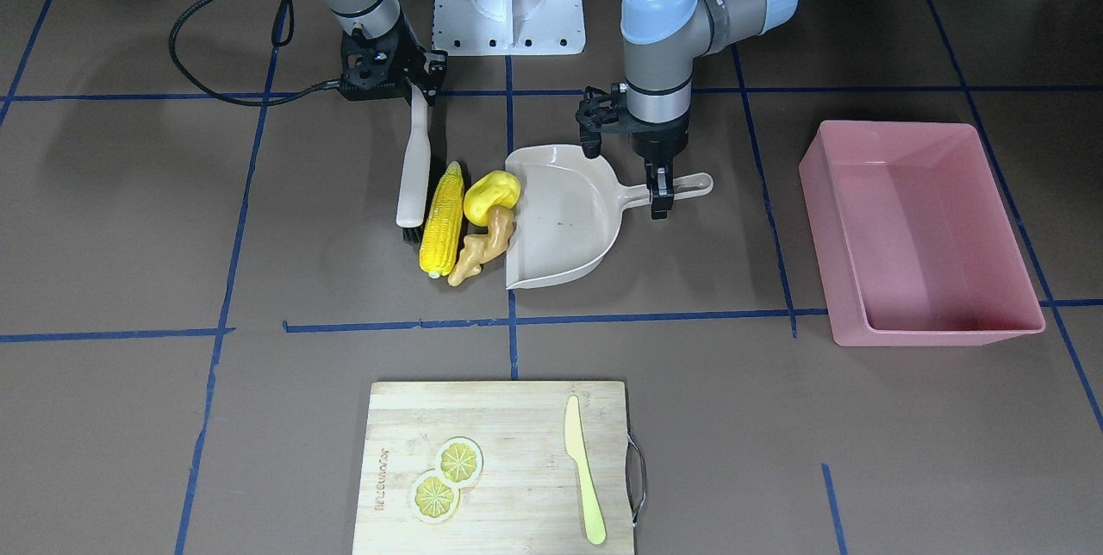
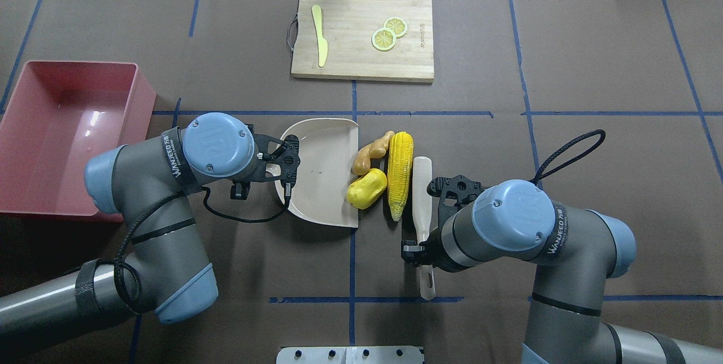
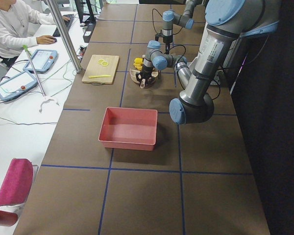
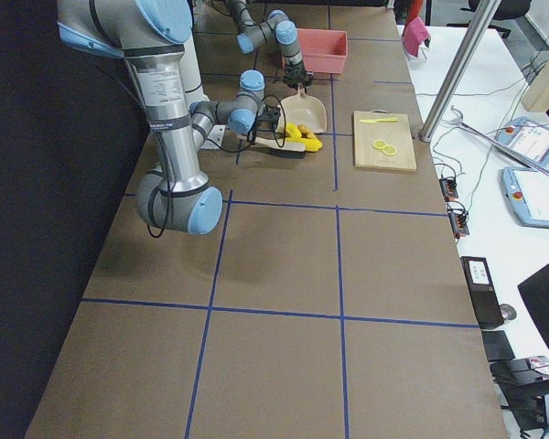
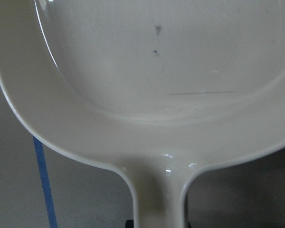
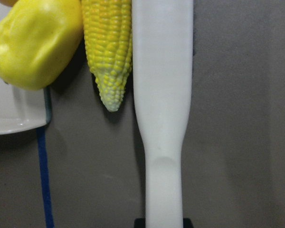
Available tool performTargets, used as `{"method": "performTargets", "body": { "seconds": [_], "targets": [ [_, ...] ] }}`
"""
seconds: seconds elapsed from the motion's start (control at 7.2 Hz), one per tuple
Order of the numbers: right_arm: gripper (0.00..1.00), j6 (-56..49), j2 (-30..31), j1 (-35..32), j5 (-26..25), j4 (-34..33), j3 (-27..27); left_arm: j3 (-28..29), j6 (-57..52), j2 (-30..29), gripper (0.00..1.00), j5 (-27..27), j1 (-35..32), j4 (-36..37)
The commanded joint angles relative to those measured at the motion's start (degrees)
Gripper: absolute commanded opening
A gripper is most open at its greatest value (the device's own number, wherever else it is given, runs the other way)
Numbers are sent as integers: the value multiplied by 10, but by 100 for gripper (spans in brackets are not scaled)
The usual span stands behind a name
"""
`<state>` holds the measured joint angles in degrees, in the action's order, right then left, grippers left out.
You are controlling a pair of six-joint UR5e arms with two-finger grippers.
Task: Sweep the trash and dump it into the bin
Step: 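Sweep the ginger, pepper and corn into the dustpan with the right gripper's brush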
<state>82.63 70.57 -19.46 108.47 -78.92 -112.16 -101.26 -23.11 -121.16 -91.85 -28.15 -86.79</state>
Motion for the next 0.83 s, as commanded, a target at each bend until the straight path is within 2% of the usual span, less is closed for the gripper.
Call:
{"method": "performTargets", "body": {
  "seconds": [0.0, 0.69],
  "targets": [
    [0, -5, -5, -12, 1, -4, 5, 25, 25, -32, 10, 0, 10, 0],
    [0, -5, -32, -14, 2, -4, 20, 56, 63, -66, 11, 0, 29, -8]
  ]
}}
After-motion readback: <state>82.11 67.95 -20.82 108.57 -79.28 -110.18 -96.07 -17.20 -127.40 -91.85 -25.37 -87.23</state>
